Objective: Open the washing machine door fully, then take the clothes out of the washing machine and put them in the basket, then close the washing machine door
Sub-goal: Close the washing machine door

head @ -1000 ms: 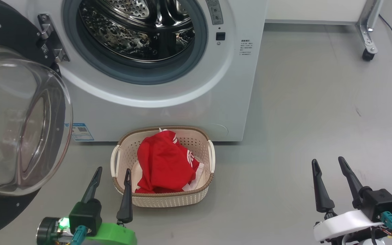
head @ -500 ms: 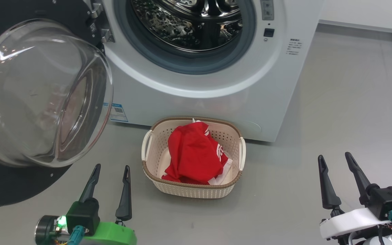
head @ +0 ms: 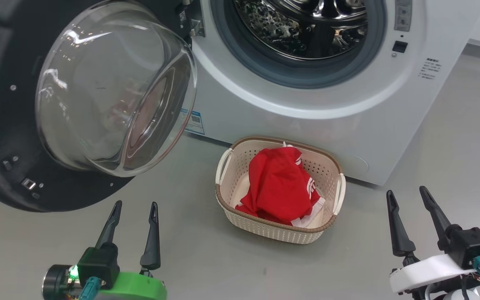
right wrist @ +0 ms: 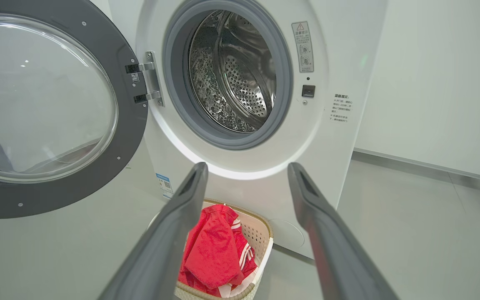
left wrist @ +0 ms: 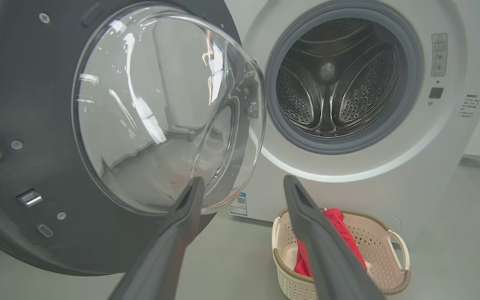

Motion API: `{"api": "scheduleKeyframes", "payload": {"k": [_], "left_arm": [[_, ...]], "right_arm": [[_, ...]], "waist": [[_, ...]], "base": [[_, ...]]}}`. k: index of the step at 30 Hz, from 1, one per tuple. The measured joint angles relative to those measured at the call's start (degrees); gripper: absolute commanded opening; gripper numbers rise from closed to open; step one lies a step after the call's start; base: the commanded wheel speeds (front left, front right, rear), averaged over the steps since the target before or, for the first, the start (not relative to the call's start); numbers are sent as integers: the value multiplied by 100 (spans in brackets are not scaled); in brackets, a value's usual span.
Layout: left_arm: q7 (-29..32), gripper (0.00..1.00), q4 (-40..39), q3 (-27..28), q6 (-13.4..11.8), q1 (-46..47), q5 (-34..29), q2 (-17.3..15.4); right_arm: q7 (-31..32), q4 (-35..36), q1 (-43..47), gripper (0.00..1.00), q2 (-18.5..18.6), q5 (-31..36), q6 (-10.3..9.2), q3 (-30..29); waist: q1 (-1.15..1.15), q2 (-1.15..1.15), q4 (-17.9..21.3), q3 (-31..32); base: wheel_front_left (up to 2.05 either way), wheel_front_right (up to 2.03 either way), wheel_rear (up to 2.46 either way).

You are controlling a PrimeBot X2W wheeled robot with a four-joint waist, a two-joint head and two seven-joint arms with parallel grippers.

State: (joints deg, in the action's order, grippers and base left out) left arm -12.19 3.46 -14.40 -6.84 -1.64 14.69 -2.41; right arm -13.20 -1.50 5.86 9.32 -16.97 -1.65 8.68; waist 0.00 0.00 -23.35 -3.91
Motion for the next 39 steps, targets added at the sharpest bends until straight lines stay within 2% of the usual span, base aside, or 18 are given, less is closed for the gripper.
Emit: {"api": "scheduleKeyframes", "payload": {"k": [10, 20, 21, 22, 23, 24, 25, 32, 37, 39], "left_arm": [[-47, 100, 35, 108, 0, -9, 0, -2], [-57, 100, 35, 165, 0, -13, -3, -3], [-57, 95, 35, 165, 0, -13, -3, -3], [-57, 49, 35, 165, 0, -13, -3, -3], [-57, 35, 35, 165, 0, -13, -3, -3], [-57, 25, 35, 165, 0, -13, -3, -3], [-58, 0, 35, 165, 0, -13, -2, -3], [-101, 0, -57, 46, 0, -13, 286, -5], [-118, 0, -375, -188, 13, -12, 1017, -7], [-157, 0, -550, -255, 121, -10, 1414, -9]], "right_arm": [[54, 4, 3, 100, -26, 1, 5, 122], [87, 3, 3, 100, -41, 44, 51, 211], [87, 3, 3, 100, -41, 44, 51, 211], [88, 3, 3, 100, -41, 44, 51, 211], [88, 3, 3, 100, -41, 44, 51, 211], [88, 3, 3, 100, -42, 44, 51, 211], [88, 2, 3, 100, -42, 44, 51, 211], [89, 3, 3, 100, -46, 44, 46, 210], [132, 30, 1, 100, -32, 51, 42, 205], [140, 53, -1, 100, -23, 68, 42, 208]], "waist": [[0, 0, -480, 19], [0, 0, -592, 37], [0, 0, -597, 39], [0, 0, -601, 41], [0, 0, -607, 44], [0, 0, -611, 47], [0, 0, -616, 50], [0, 0, -647, 46], [0, 0, -671, -14], [0, 0, -670, -41]], "base": [[0, 0, 0], [0, 0, 0], [0, 0, 0], [0, 0, 0], [0, 0, 0], [0, 0, 0], [0, 0, 0], [0, 0, 0], [0, 0, 0], [0, 0, 0]]}}
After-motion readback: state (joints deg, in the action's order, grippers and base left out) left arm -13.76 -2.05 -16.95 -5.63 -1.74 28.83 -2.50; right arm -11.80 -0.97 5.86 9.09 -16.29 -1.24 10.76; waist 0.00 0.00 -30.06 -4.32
